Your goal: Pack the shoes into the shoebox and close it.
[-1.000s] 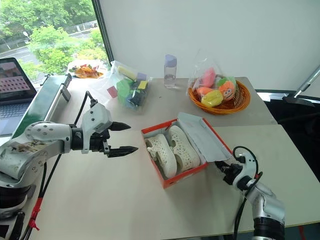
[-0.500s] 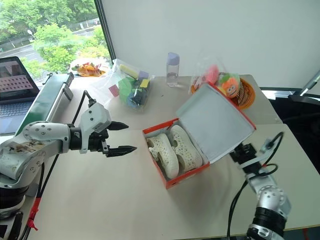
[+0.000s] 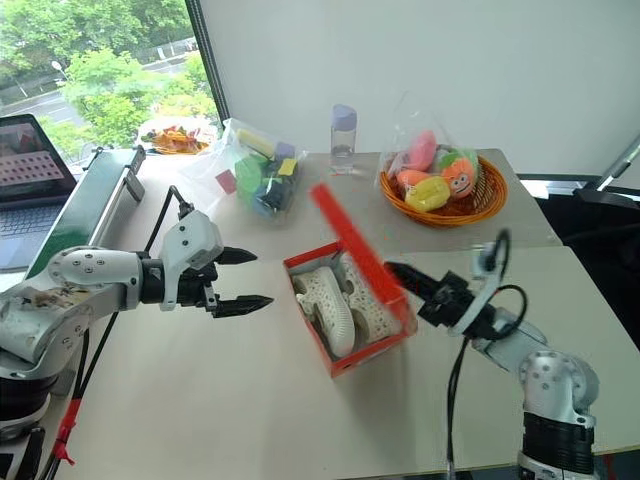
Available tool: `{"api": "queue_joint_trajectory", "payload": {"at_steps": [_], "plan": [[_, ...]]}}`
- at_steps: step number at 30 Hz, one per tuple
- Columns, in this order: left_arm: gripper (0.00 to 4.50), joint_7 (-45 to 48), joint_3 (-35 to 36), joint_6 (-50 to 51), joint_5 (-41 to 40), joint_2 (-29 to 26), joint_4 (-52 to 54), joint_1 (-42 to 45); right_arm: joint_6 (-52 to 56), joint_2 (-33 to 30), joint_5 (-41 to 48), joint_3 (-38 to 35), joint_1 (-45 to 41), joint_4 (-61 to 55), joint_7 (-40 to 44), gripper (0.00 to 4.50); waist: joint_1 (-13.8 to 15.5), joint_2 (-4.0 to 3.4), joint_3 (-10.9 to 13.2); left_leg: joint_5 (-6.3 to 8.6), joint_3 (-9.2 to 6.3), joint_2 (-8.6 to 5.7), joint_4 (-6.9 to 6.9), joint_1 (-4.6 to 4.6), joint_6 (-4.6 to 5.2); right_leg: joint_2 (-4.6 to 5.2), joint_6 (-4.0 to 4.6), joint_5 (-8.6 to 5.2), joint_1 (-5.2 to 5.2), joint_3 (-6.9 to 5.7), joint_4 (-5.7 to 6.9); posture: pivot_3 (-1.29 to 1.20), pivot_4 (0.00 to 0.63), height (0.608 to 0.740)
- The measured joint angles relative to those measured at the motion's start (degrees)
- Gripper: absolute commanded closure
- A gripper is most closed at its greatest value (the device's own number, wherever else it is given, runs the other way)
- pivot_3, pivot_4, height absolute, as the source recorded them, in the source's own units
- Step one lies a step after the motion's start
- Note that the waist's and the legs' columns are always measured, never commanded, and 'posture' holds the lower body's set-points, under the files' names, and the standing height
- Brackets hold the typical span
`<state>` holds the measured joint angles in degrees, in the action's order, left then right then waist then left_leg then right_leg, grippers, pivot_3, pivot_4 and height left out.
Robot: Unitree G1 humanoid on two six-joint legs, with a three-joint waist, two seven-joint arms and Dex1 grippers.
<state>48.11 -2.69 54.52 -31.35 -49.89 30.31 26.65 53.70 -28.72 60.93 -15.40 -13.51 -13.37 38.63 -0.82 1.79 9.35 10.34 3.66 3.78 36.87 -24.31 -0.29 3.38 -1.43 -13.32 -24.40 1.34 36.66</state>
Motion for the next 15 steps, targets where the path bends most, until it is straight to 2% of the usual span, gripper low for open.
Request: {"api": "queue_joint_trajectory", "payload": {"at_steps": [3, 7, 11, 15], "plan": [[0.06, -0.5, 0.6, 0.0, -0.1, -0.1, 0.3, -0.8, 1.0, -4.0, -2.9, 4.5, -5.7, 0.2, 1.3, 4.50, 0.0, 0.00, 0.0, 0.00, 0.03, 0.00, 0.02, 0.00, 0.00, 0.00, 0.00, 0.00, -0.03, 0.03, 0.01, 0.00, 0.150, 0.740], [0.06, -2.0, 1.8, 0.5, -0.4, -0.1, 1.7, -2.8, 1.0, -8.6, -8.8, 11.9, -16.6, 3.6, 6.8, 4.50, 0.0, 0.03, 0.0, 0.00, 0.02, 0.02, 0.01, -0.01, 0.00, -0.03, 0.01, 0.00, -0.05, 0.01, 0.00, 0.00, 0.150, 0.740], [0.06, -3.6, 2.4, 0.8, -0.4, 0.3, 3.4, -4.6, -1.3, -8.3, -16.9, 21.4, -26.2, 10.7, 13.3, 4.50, 0.0, 0.07, 0.1, 0.00, 0.03, 0.02, 0.01, -0.02, 0.00, -0.02, 0.01, 0.01, -0.07, 0.01, 0.00, 0.00, 0.150, 0.740], [0.06, -5.2, 2.9, 1.0, -0.4, 0.7, 4.6, -6.1, -6.1, -5.8, -25.5, 30.8, -31.2, 18.4, 19.7, 4.50, 0.0, 0.12, 0.1, 0.00, 0.03, 0.01, 0.01, -0.07, 0.00, -0.02, 0.01, 0.02, -0.10, 0.00, 0.01, 0.00, 0.150, 0.740]]}}
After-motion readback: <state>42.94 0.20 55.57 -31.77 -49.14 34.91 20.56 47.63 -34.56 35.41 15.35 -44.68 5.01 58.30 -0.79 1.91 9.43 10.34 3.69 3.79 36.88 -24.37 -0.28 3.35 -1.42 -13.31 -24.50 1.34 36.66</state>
